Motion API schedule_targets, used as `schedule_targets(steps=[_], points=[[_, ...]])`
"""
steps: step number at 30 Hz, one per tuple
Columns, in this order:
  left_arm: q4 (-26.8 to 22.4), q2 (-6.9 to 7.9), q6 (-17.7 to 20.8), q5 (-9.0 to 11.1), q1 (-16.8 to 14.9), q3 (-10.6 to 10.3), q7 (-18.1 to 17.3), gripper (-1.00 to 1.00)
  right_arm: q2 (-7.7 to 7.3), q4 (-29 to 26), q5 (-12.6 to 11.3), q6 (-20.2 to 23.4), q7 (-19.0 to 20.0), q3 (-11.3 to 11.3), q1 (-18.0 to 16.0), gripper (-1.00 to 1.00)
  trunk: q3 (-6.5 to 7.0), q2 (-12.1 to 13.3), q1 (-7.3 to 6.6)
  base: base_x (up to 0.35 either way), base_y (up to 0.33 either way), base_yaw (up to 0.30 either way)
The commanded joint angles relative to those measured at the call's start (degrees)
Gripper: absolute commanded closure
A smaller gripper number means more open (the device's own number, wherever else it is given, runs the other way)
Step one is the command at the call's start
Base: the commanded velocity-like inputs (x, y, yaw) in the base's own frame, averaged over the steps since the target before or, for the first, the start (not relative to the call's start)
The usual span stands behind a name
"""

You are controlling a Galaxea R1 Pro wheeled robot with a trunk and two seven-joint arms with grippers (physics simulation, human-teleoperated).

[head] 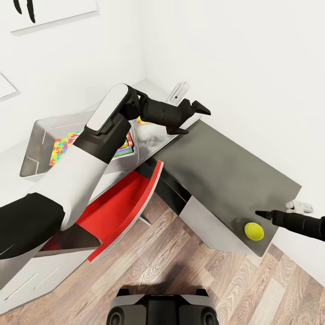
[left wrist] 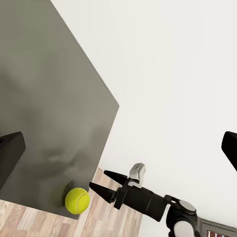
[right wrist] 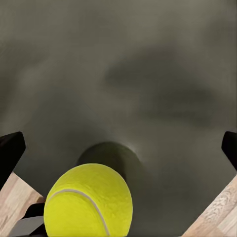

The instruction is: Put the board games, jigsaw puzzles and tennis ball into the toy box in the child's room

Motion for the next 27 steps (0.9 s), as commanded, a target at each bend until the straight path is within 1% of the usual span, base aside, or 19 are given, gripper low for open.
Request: schedule_targets(steps=[1, 8, 11, 15, 27], points=[[-0.01, 0.00, -0.04, 0.60, -0.05, -0.01, 0.60, -1.00, 0.10, -0.06, -0.63, 0.22, -0.59, 0.07, -0.04, -1.00, -0.08, -0.09, 0.03, 0.000, 0.000, 0.000], [0.00, -0.02, -0.04, 0.60, -0.05, -0.01, 0.60, -1.00, 0.71, -0.08, -0.65, 0.22, -0.59, 0.81, -0.07, -1.00, -0.08, -0.09, 0.03, 0.000, 0.000, 0.000], [-0.01, -0.04, -0.04, 0.60, -0.05, -0.03, 0.60, -1.00, 1.03, -0.08, -0.65, 0.22, -0.60, 2.08, -0.12, -1.00, -0.08, -0.09, 0.03, 0.000, 0.000, 0.000], [-0.02, -0.03, -0.04, 0.60, -0.05, -0.04, 0.60, -1.00, 1.19, -0.08, -0.67, 0.22, -0.60, 2.90, -0.68, -1.00, -0.08, -0.09, 0.03, 0.000, 0.000, 0.000], [0.00, -0.01, -0.04, 0.60, -0.06, -0.01, 0.60, -1.00, 1.34, -0.08, -0.72, 0.22, -0.60, 3.70, -1.93, -1.00, -0.08, -0.09, 0.03, 0.000, 0.000, 0.000]])
